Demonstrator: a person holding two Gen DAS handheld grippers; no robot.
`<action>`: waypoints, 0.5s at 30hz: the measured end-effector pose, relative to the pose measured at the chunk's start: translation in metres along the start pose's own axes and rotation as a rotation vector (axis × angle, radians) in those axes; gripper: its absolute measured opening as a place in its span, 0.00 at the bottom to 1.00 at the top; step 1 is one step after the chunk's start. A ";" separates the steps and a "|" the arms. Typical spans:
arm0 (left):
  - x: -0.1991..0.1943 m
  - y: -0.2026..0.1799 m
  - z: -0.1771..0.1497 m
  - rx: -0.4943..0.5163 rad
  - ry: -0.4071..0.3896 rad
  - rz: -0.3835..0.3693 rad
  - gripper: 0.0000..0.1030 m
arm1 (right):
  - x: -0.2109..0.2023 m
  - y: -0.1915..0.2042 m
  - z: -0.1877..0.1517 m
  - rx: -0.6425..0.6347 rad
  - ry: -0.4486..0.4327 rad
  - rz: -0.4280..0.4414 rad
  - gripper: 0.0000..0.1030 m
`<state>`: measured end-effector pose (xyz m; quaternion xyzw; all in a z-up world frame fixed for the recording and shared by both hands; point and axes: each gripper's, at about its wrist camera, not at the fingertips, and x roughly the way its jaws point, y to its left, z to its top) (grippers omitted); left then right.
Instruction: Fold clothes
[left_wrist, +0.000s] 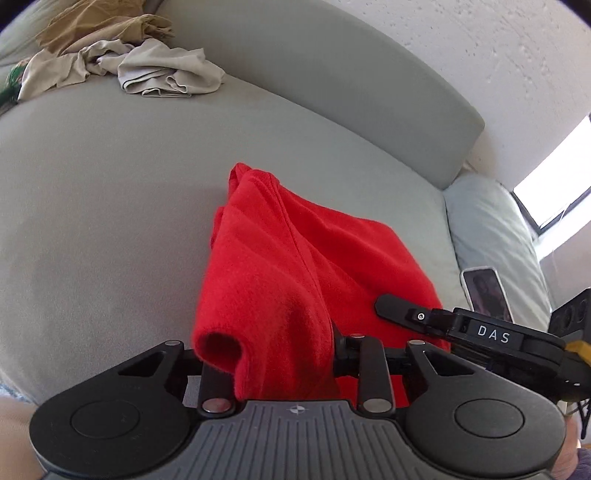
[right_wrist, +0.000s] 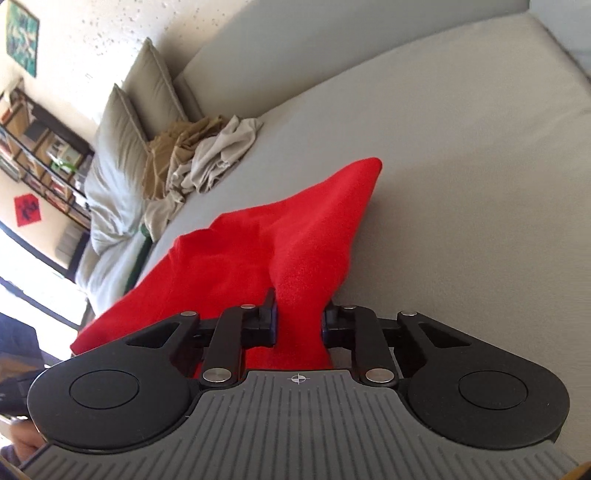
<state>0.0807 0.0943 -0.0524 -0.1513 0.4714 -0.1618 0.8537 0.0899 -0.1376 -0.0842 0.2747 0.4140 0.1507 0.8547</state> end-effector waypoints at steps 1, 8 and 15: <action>-0.005 -0.010 -0.001 0.019 0.013 -0.014 0.28 | -0.013 0.003 -0.002 -0.014 -0.006 -0.018 0.20; -0.015 -0.075 -0.020 0.127 0.161 -0.233 0.28 | -0.134 -0.039 -0.030 0.114 -0.036 -0.092 0.20; 0.025 -0.205 -0.024 0.277 0.146 -0.377 0.28 | -0.250 -0.115 -0.032 0.257 -0.209 -0.218 0.20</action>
